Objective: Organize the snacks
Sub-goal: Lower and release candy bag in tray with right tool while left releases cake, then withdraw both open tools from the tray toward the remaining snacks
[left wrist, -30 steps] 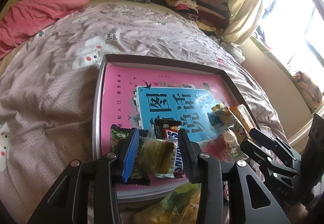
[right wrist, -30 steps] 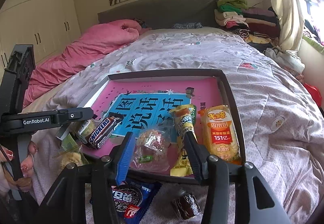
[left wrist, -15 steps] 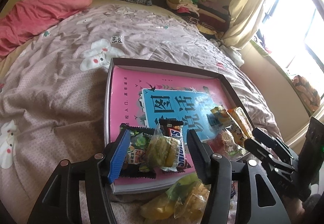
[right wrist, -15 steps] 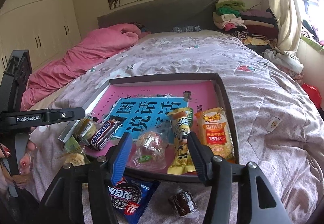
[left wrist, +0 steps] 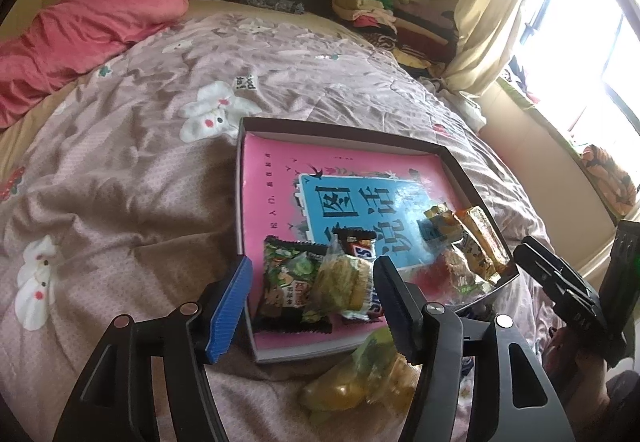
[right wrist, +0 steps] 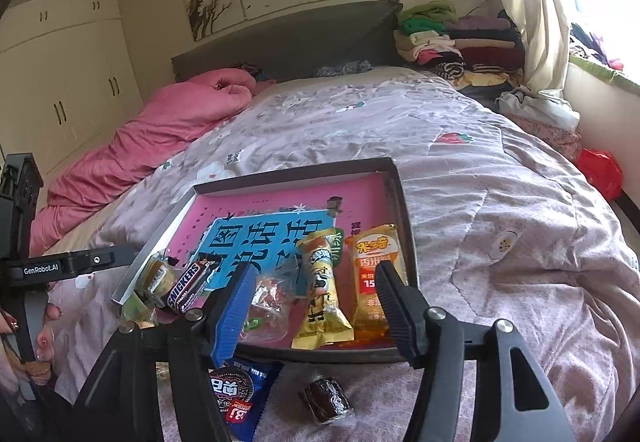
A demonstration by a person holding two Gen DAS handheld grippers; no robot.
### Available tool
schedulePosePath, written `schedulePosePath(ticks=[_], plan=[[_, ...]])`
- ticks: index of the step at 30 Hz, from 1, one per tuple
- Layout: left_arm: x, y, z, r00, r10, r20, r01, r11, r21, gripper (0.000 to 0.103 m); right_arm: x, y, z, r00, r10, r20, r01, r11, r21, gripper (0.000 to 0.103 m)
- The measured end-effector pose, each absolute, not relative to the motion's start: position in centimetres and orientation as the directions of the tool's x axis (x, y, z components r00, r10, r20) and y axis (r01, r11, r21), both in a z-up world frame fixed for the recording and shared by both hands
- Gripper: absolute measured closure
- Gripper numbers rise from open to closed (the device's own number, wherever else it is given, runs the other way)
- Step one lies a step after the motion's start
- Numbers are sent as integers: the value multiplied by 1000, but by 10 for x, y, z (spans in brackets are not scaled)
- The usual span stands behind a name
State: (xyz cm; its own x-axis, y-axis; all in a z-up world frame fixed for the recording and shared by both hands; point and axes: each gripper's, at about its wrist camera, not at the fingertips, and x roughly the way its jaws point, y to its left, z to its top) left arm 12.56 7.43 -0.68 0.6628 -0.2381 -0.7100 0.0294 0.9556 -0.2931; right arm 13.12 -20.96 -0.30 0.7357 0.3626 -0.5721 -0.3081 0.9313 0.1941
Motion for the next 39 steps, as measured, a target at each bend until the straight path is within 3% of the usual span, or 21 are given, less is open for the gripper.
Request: schedulePosePath(ticks=[23, 27, 39], plan=[[91, 66, -1, 649, -226, -727, 51, 966, -254, 37, 114, -217, 4, 741, 345, -577, -288, 938, 191, 38], [85, 58, 2, 654, -218, -724, 64, 970, -234, 29, 109, -216, 4, 735, 350, -580, -292, 936, 196, 37], [73, 47, 3, 636, -230, -737, 85, 970, -229, 25, 99, -215, 3, 729, 345, -591, -284, 938, 197, 29]])
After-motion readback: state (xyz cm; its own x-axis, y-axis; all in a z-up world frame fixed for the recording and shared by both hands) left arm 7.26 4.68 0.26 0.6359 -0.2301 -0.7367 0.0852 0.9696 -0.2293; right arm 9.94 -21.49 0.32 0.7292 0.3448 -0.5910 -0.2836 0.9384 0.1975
